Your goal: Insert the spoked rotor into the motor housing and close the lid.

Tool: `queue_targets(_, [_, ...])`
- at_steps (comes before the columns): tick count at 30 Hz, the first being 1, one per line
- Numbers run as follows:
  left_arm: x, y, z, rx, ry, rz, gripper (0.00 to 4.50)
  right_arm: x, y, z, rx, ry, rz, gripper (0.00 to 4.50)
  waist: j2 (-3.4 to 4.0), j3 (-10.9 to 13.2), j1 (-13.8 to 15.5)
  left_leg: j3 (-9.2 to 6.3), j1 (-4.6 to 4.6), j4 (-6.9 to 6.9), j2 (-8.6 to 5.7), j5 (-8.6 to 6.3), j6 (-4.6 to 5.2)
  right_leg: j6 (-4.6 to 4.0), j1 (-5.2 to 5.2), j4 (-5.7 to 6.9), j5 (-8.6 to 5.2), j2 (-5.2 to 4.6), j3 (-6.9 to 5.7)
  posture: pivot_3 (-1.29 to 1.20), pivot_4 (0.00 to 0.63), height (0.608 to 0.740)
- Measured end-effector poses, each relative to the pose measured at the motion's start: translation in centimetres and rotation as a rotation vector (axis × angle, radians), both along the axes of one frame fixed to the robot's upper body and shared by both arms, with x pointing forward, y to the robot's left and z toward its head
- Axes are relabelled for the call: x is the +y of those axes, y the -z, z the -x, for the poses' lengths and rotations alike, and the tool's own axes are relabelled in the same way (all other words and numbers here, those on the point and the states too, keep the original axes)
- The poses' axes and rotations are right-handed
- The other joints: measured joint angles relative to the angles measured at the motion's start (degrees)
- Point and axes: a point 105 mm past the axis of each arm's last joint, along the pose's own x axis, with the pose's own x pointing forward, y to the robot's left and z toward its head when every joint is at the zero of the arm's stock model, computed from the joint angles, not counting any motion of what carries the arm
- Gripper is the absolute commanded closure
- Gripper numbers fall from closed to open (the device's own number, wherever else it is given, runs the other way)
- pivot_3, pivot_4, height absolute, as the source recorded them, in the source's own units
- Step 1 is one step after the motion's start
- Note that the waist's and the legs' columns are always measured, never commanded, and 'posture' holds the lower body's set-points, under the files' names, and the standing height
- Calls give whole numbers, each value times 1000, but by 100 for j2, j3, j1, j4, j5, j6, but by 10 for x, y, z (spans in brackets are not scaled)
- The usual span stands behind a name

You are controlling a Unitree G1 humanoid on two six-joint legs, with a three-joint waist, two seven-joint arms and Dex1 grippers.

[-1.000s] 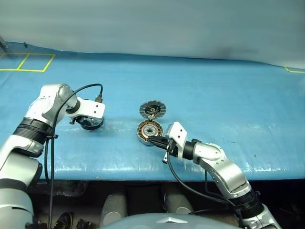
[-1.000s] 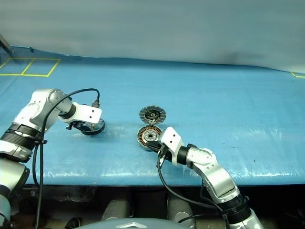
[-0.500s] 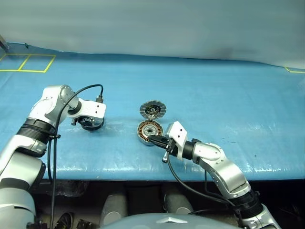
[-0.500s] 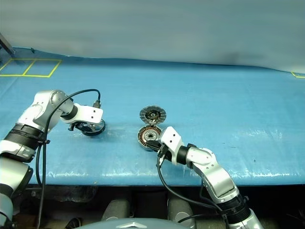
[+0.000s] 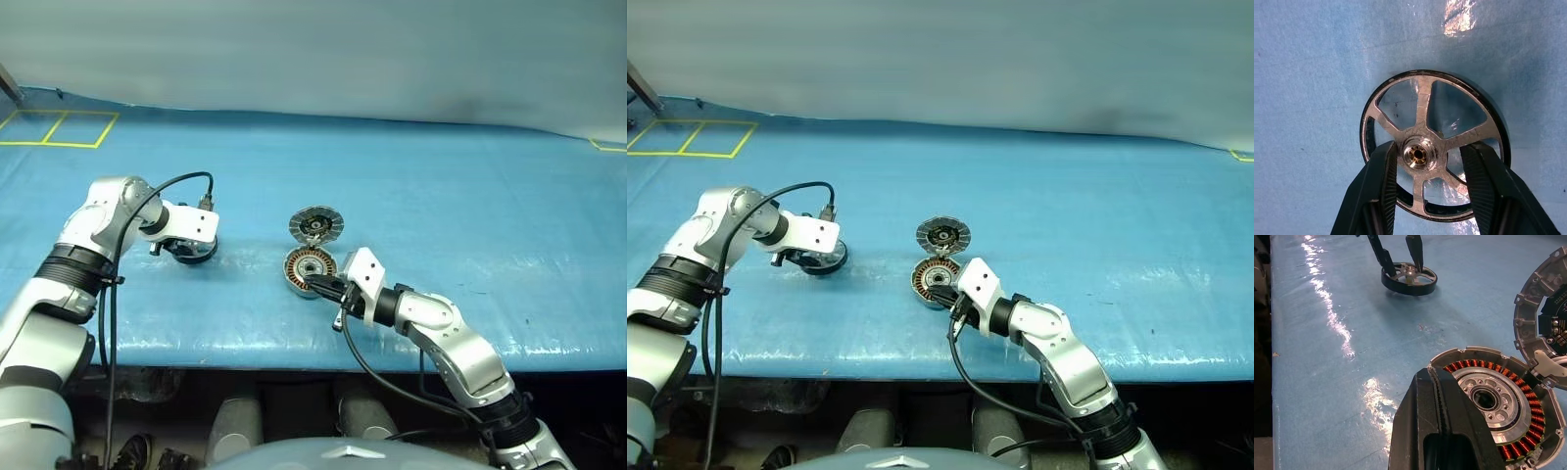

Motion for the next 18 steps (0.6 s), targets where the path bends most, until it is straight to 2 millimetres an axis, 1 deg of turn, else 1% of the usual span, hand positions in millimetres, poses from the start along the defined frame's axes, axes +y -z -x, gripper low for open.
queue_targets(3, [-10,-4,-1,-59,29,116,2805,-3,-2,-1,-15,17,-12,4500,-2,2,2,-1,-32,-1,-1,0,0,5,-27,-6,4,-2,-1,0,150,740])
queue_targets(8, [-8,1,10,-65,40,207,2805,-15,0,-3,-16,68,-12,4500,-4,4,-27,-7,-54,-8,0,-2,0,13,-48,-7,9,0,-9,0,150,740])
queue_targets(11, [-12,-4,15,-92,59,318,2805,-21,-1,-5,-28,96,-14,4500,-4,4,-15,-7,-53,-5,0,-1,0,6,-45,-8,5,-1,-8,0,150,740])
queue_targets(15, [-20,-13,23,-94,88,467,2805,-33,1,-7,-33,142,-4,4500,-4,4,-8,-5,-50,7,-1,-1,0,7,-36,-9,5,-3,-7,0,150,740])
queue_targets(18, [-33,-16,27,-94,124,545,2805,-38,4,-9,-27,163,-5,4500,-4,4,9,-5,-47,15,-2,-1,0,8,-28,-9,6,-3,-7,0,150,740])
